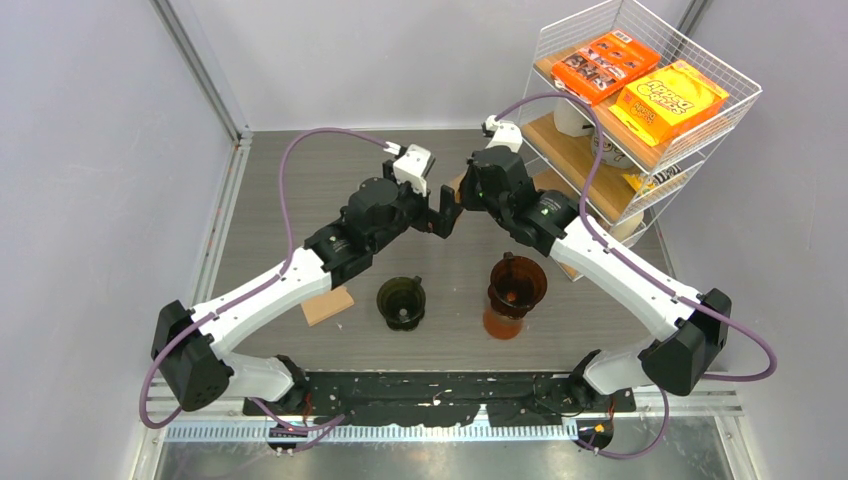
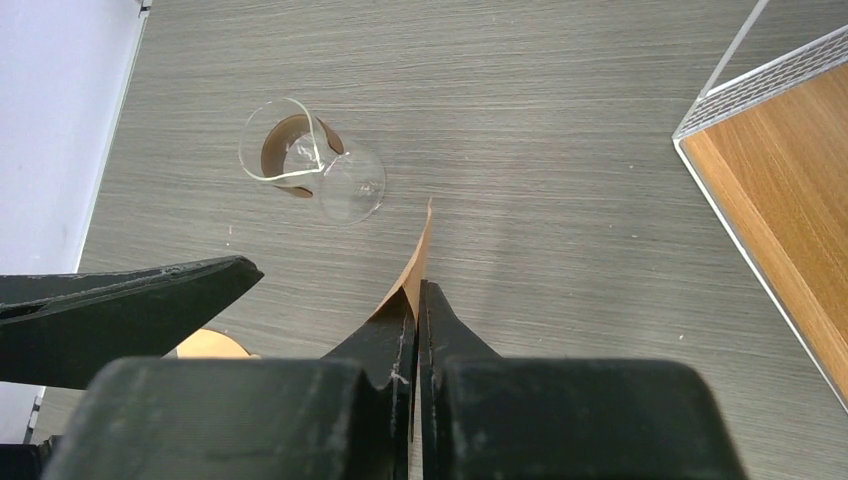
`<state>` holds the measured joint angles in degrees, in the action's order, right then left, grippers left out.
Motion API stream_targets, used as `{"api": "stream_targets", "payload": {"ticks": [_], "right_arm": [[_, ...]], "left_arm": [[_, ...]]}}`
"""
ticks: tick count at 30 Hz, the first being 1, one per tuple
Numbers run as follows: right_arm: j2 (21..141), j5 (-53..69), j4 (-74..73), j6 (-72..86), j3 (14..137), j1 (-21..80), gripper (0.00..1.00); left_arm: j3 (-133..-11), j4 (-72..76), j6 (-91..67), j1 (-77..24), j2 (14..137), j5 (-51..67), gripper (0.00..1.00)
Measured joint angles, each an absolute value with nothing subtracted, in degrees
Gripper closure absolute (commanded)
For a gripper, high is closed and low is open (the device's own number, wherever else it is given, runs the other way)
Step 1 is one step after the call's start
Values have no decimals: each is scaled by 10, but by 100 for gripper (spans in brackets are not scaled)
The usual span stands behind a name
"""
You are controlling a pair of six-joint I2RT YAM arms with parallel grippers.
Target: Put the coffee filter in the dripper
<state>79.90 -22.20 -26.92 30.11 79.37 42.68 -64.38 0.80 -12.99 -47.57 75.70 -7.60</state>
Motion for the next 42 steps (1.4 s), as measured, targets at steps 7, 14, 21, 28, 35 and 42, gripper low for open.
{"api": "stream_targets", "payload": {"ticks": [7, 14, 21, 28, 35, 42], "right_arm": [[799, -213, -268, 301, 794, 427, 95], [799, -196, -267, 302, 794, 428, 95], [799, -183, -266, 313, 794, 428, 95], [802, -166, -266, 316, 797, 429, 95], [820, -154, -271, 313, 812, 430, 95], [836, -142, -283, 295, 828, 430, 95]], "left_arm": [[-644, 6, -131, -476, 757, -101, 2], [-644, 6, -131, -476, 762, -121, 7], [-644, 6, -131, -479, 779, -149, 10], [-644, 6, -129, -484, 784, -176, 35], [-649, 6, -127, -487, 786, -190, 67], [-658, 4, -126, -487, 786, -202, 90]]}}
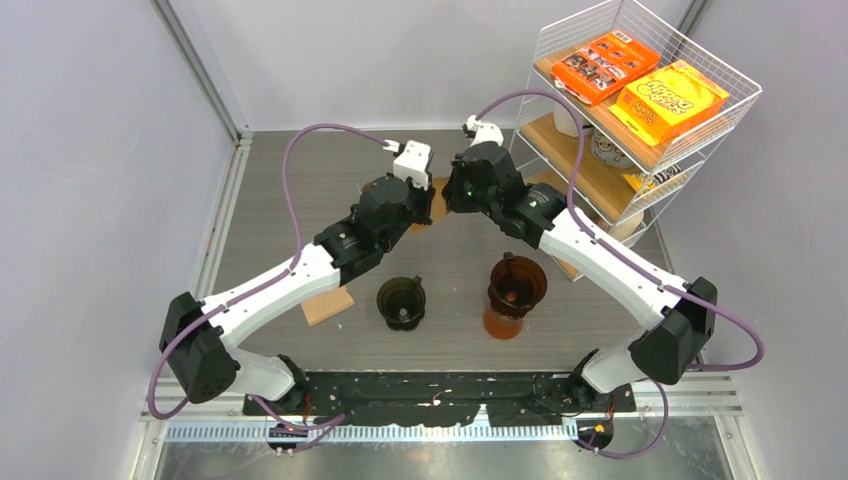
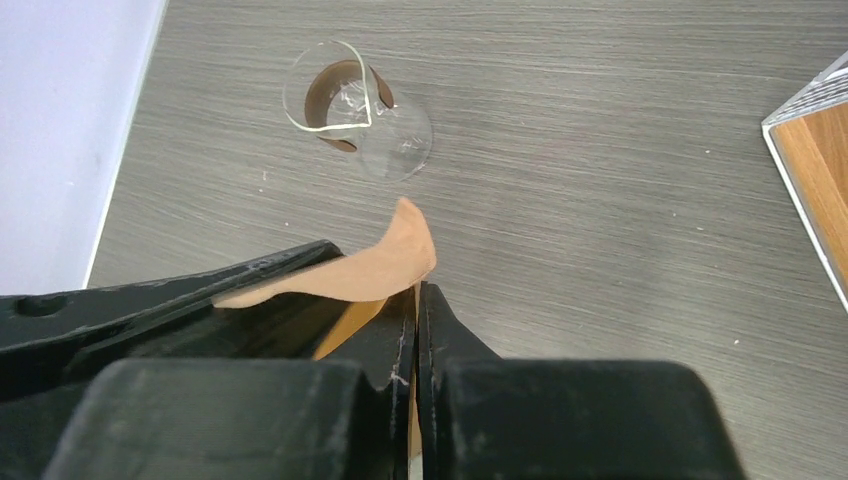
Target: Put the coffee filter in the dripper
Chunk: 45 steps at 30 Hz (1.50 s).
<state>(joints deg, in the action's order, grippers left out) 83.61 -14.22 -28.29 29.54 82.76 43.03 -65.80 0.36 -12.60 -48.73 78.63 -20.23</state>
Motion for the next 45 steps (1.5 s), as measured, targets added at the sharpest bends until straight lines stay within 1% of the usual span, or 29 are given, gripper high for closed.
{"api": "stream_targets", "payload": {"ticks": [2, 3, 12, 18, 24, 28, 30, 35, 39, 45], "right_arm": [[840, -141, -288, 289, 828, 430, 95], [841, -141, -290, 286, 828, 430, 95], [844, -140, -304, 264, 828, 431, 95], [847, -140, -307, 248, 828, 432, 95], [847, -137, -326, 211, 828, 427, 95], [846, -118, -339, 182, 828, 423, 90], [846, -100, -343, 171, 828, 423, 90], [846, -77, -344, 145, 828, 422, 95], [835, -46, -351, 88, 828, 422, 95], [802, 35, -380, -17, 828, 422, 95]], "left_arm": [[-664, 1, -125, -487, 787, -211, 98], [-667, 0, -125, -488, 788, -217, 100], [-691, -39, -113, -491, 804, -267, 100], [-691, -42, -98, -493, 804, -269, 100], [-673, -42, -63, -480, 796, -193, 98], [-664, -43, -51, -474, 789, -142, 100], [-664, -46, -53, -474, 788, -132, 100], [-664, -56, -50, -473, 783, -116, 100], [-652, -62, -18, -472, 764, -77, 100], [-645, -63, 6, -471, 751, -22, 100]]}}
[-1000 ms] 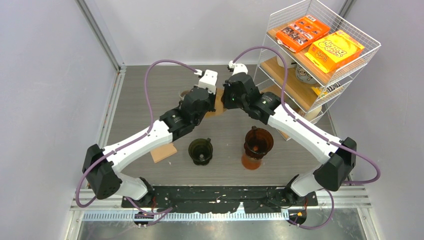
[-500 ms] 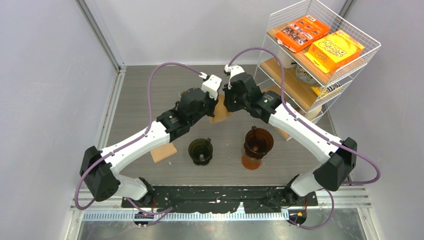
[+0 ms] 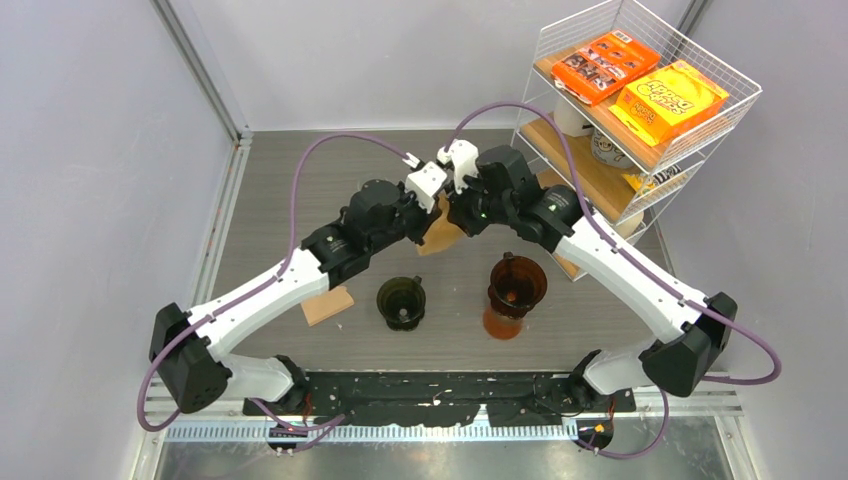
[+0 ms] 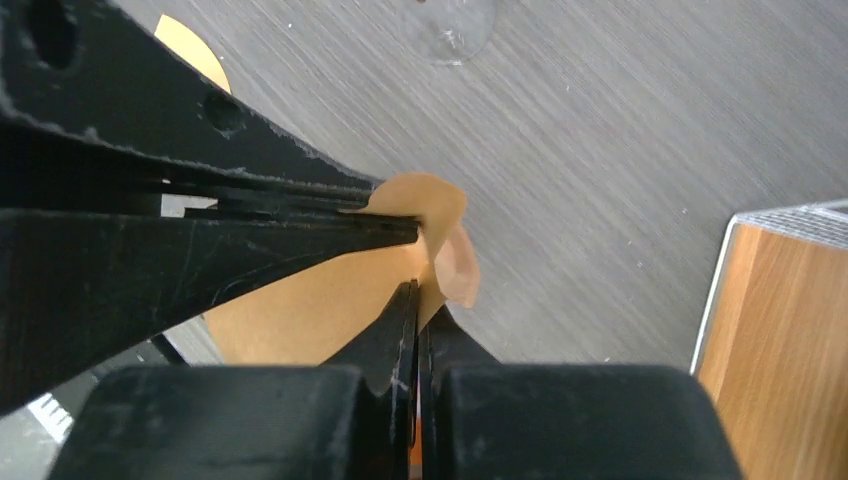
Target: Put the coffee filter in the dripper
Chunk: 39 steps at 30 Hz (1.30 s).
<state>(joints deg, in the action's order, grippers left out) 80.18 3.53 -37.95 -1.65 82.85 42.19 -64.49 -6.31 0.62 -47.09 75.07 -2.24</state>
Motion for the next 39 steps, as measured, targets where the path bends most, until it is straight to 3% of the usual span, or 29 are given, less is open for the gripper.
{"api": "stream_targets", "payload": {"ticks": [8, 23, 26, 28, 29, 31, 33, 34, 39], "right_arm": [[772, 93, -393, -84, 822, 411, 95], [755, 86, -395, -89, 816, 411, 95], [755, 86, -395, -74, 816, 410, 95], [755, 86, -395, -55, 816, 409, 95], [755, 86, -395, -42, 816, 409, 95], [755, 83, -395, -18, 816, 408, 95], [754, 75, -395, 6, 816, 408, 95], [753, 67, -396, 22, 816, 408, 95], [725, 32, -414, 81, 814, 407, 95]], "left_arm": [[-645, -63, -8, -445, 743, 41, 100], [-620, -46, -26, -412, 710, 121, 93], [-620, -46, -29, -410, 710, 130, 80], [-620, -51, -34, -408, 710, 135, 65], [-620, -55, -39, -407, 710, 138, 55], [-620, -60, -44, -405, 709, 147, 24], [-620, -65, -52, -405, 706, 158, 6], [-620, -68, -58, -404, 702, 164, 1], [-617, -73, -75, -404, 644, 198, 1]]}}
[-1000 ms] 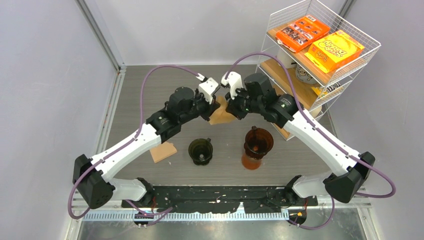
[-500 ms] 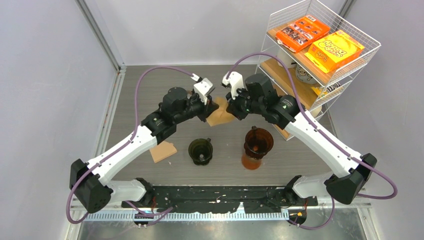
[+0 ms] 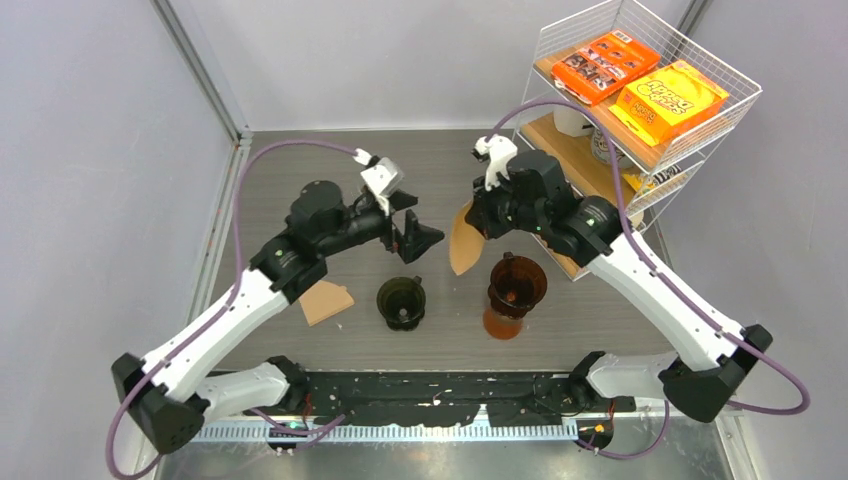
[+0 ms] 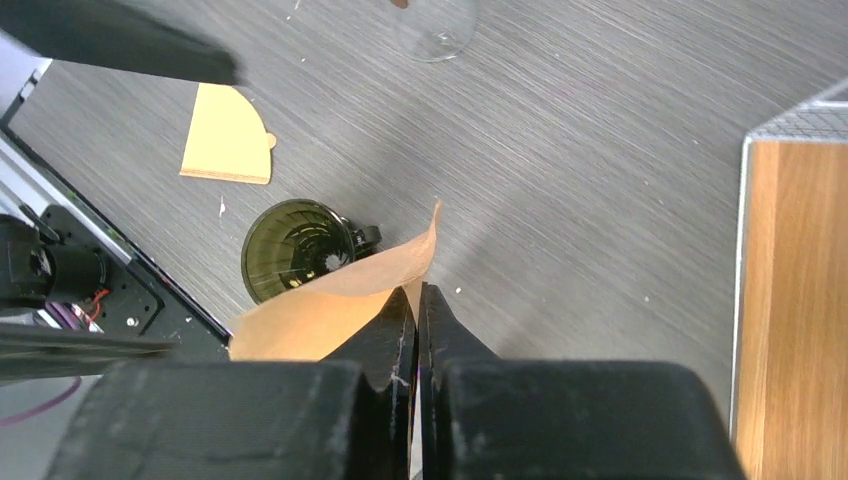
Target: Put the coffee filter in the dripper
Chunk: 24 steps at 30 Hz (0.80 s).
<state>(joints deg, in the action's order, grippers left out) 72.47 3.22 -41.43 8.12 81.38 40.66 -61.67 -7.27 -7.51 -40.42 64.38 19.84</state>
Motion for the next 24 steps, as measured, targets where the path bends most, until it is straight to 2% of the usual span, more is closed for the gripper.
{"api": "stream_targets", "payload": {"ticks": [9, 16, 24], "right_arm": [[657, -8, -473, 153, 814, 386, 95], [652, 0, -623, 179, 866, 361, 95], [640, 35, -751, 184, 883, 335, 95]], "left_arm": [[-569, -28, -84, -404, 512, 208, 0], [-565, -32, -90, -394, 560, 151, 0], [-566, -44, -105, -369, 624, 139, 0]]}}
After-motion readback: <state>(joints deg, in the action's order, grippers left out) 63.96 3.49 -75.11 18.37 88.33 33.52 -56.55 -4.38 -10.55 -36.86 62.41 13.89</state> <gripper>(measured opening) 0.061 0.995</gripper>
